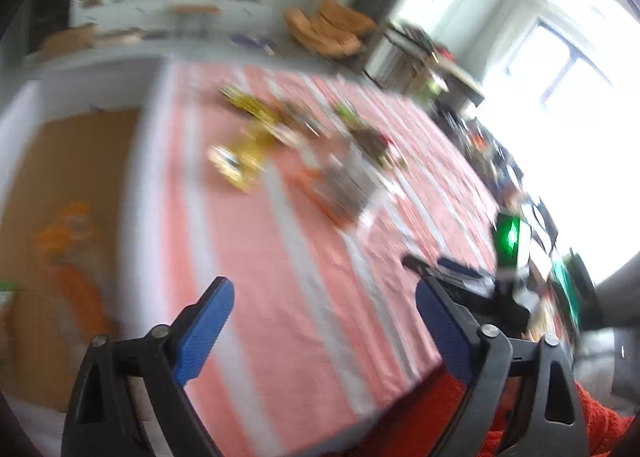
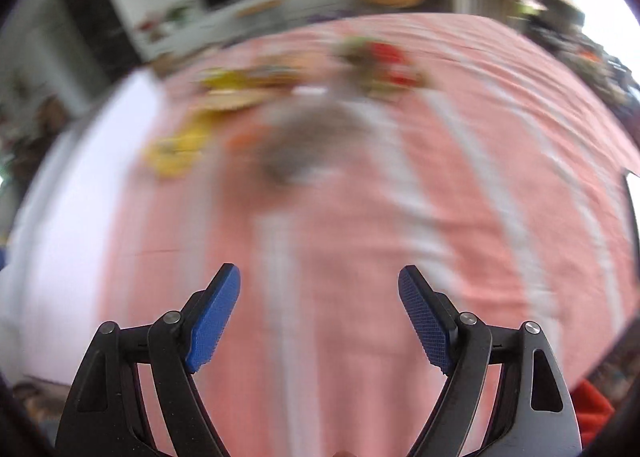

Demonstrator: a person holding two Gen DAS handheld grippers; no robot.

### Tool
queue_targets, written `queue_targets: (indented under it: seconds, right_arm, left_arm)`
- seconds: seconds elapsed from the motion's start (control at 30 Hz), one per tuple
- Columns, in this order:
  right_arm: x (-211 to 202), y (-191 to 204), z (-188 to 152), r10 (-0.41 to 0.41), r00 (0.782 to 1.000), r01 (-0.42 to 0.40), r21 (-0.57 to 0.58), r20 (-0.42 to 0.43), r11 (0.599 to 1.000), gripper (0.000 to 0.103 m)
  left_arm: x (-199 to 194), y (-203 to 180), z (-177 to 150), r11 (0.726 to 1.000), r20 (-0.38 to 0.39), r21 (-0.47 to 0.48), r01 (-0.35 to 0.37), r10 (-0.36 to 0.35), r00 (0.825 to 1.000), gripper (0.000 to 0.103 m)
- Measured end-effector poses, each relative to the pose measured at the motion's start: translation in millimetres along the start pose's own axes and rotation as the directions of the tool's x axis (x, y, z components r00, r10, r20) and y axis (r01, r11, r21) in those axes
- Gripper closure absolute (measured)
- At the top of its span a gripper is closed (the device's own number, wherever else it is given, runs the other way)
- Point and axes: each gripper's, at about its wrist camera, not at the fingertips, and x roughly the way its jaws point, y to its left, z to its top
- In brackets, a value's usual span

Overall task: Organize snacks
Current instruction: 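Bring both empty grippers back over the snack pile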

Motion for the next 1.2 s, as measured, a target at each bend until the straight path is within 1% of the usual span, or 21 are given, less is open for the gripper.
queue_targets:
  seconds: [0.03,0.07,0.1,0.17,0.23,0.27,0.33,0.4,0.47,0.5,0.53,0.57,0.6,0.77,0.93,1.2]
  right_arm:
    - [4.6,-18.8,-2.4,-0.057,0.998,0.057,0.022,0.007,0.998,0.019]
    - [5.7,-26.7,-2.3,-0.077,0.997,0.077,0.031,0.010,0.997,0.019]
    - [10.1,-40.1,-3.1,-0.111,0.994,0.110,0.050,0.015,0.993,0.019]
    - [12.9,-50.9,-3.7,-0.136,0.990,0.134,0.078,0.023,0.988,0.019]
    - [17.1,-57.2,-3.0,-0.155,0.987,0.150,0.094,0.039,0.984,0.019]
    - [19.0,-58.5,-1.8,-0.162,0.986,0.157,0.096,0.045,0.983,0.019]
    - [24.0,-57.0,-1.2,-0.177,0.983,0.172,0.094,0.051,0.981,0.019]
    - [28.8,-50.4,-3.7,-0.198,0.979,0.193,0.084,0.055,0.978,0.019]
    - [31.3,-50.9,-6.1,-0.204,0.978,0.200,0.081,0.045,0.977,0.019]
    - [31.3,-51.9,-7.9,-0.207,0.977,0.203,0.079,0.045,0.976,0.018]
    - [31.9,-50.2,-7.6,-0.211,0.976,0.207,0.076,0.046,0.975,0.018]
    - [33.3,-48.7,-7.0,-0.224,0.974,0.221,0.064,0.045,0.973,0.018]
    - [31.9,-46.2,-9.0,-0.228,0.972,0.225,0.056,0.048,0.973,0.018]
    - [31.7,-45.0,-9.5,-0.215,0.975,0.213,0.043,0.048,0.976,0.015]
    - [32.8,-43.4,-9.7,-0.213,0.976,0.211,0.041,0.050,0.977,0.011]
    - [33.3,-42.9,-9.5,-0.213,0.975,0.211,0.042,0.055,0.977,0.010]
  left_arm:
    - [21.9,-9.3,-0.8,1.000,-0.027,0.017,-0.001,0.001,1.000,0.011]
    - [33.8,-10.9,-1.1,1.000,-0.040,0.025,-0.012,0.013,0.999,0.011]
    - [55.1,-14.6,-0.8,0.998,-0.056,0.035,-0.049,0.051,0.997,0.011]
    - [93.2,-15.3,1.7,0.990,-0.055,0.059,-0.131,0.134,0.989,0.011]
    - [121.8,-12.9,2.5,0.973,-0.047,0.094,-0.211,0.216,0.975,0.011]
    - [136.6,-10.5,2.7,0.956,-0.040,0.125,-0.264,0.271,0.962,0.011]
    - [147.6,-0.4,0.1,0.939,-0.044,0.151,-0.309,0.319,0.947,0.011]
    - [157.3,10.9,-5.6,0.938,-0.056,0.154,-0.310,0.322,0.945,0.011]
    - [161.7,11.5,-7.0,0.924,-0.020,0.176,-0.339,0.347,0.938,0.011]
    - [165.1,12.5,-6.9,0.919,-0.014,0.184,-0.349,0.357,0.934,0.008]
    - [166.6,12.4,-7.5,0.917,-0.001,0.186,-0.352,0.358,0.934,0.007]
    - [166.2,12.2,-8.8,0.919,0.009,0.183,-0.349,0.353,0.935,0.001]
    - [167.4,9.9,-10.7,0.917,0.022,0.192,-0.349,0.352,0.936,0.000]
    - [166.2,6.1,-7.4,0.917,0.027,0.196,-0.347,0.349,0.937,0.000]
    - [166.3,6.0,-7.7,0.917,0.027,0.196,-0.348,0.349,0.937,0.000]
    - [166.8,6.5,-7.2,0.917,0.028,0.196,-0.347,0.349,0.937,0.000]
